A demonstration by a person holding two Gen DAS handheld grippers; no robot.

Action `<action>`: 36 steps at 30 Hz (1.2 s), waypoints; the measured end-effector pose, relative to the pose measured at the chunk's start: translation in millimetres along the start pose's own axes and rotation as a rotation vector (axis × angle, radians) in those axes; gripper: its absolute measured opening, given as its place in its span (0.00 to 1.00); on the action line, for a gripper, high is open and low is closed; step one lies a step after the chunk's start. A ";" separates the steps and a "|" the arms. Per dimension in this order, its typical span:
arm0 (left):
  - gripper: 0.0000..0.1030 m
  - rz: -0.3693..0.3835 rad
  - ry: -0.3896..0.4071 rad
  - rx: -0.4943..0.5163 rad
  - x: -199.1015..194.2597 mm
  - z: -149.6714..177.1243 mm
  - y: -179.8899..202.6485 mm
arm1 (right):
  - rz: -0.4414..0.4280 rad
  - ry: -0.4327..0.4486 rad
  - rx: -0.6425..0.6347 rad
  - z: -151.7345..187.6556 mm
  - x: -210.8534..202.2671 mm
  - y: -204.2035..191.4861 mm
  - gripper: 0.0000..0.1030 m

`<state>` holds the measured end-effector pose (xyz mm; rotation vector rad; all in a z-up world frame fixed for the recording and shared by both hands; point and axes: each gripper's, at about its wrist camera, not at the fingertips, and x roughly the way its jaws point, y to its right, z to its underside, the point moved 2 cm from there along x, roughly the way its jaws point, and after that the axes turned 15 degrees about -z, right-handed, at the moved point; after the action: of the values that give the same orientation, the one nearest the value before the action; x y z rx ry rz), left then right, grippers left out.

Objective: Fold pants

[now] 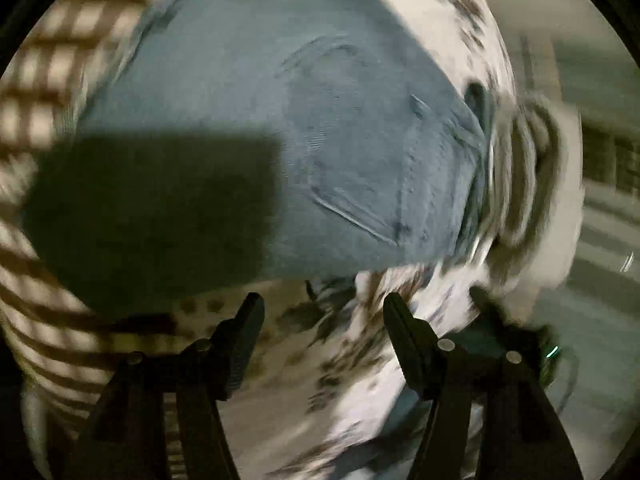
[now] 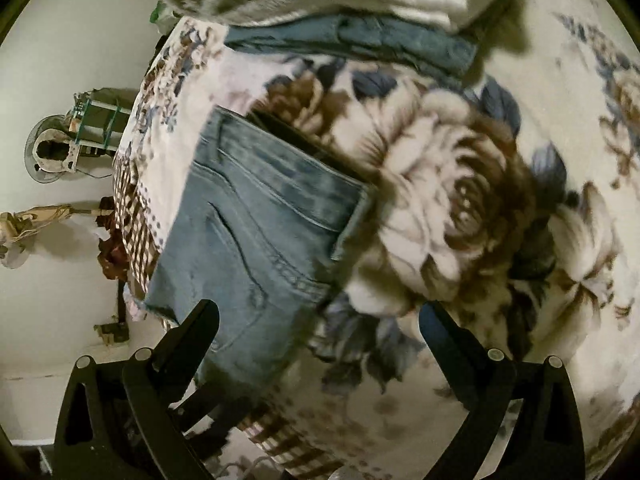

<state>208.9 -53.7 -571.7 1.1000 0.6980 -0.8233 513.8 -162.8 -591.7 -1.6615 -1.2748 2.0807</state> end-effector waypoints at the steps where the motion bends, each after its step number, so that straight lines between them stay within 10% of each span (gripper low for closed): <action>1: 0.58 0.043 0.016 -0.066 4.1 -3.2 -8.2 | -0.015 -0.010 0.004 -1.6 4.8 6.6 0.99; 9: 0.55 0.172 0.015 -0.455 26.6 -17.4 -56.8 | -0.218 -0.033 0.088 -32.1 62.3 44.3 0.99; 12: 0.37 0.213 0.050 -0.544 18.9 -18.1 -57.6 | -0.255 -0.013 0.158 -39.7 78.8 54.6 0.98; 14: 0.24 0.194 0.080 -0.504 9.0 -22.9 -47.7 | -0.289 0.040 0.178 -42.0 77.7 57.4 0.84; 15: 0.17 0.176 0.098 -0.458 2.3 -26.5 -40.2 | -0.306 0.066 0.168 -42.5 76.1 56.1 0.51; 19: 0.15 0.136 0.129 -0.322 -19.3 -35.8 -19.5 | -0.262 0.110 0.147 -36.3 72.0 50.8 0.30; 29: 0.19 0.013 0.179 0.106 -78.3 -57.6 -1.3 | -0.273 0.118 0.165 40.5 38.7 30.3 0.28; 36: 0.34 0.137 0.181 -0.002 -51.6 -66.2 -43.4 | -0.389 0.074 0.256 54.5 65.8 70.1 0.51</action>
<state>139.6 10.5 -570.3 1.2170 0.7645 -0.6110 467.7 -192.4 -687.6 -1.2544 -1.1429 1.8396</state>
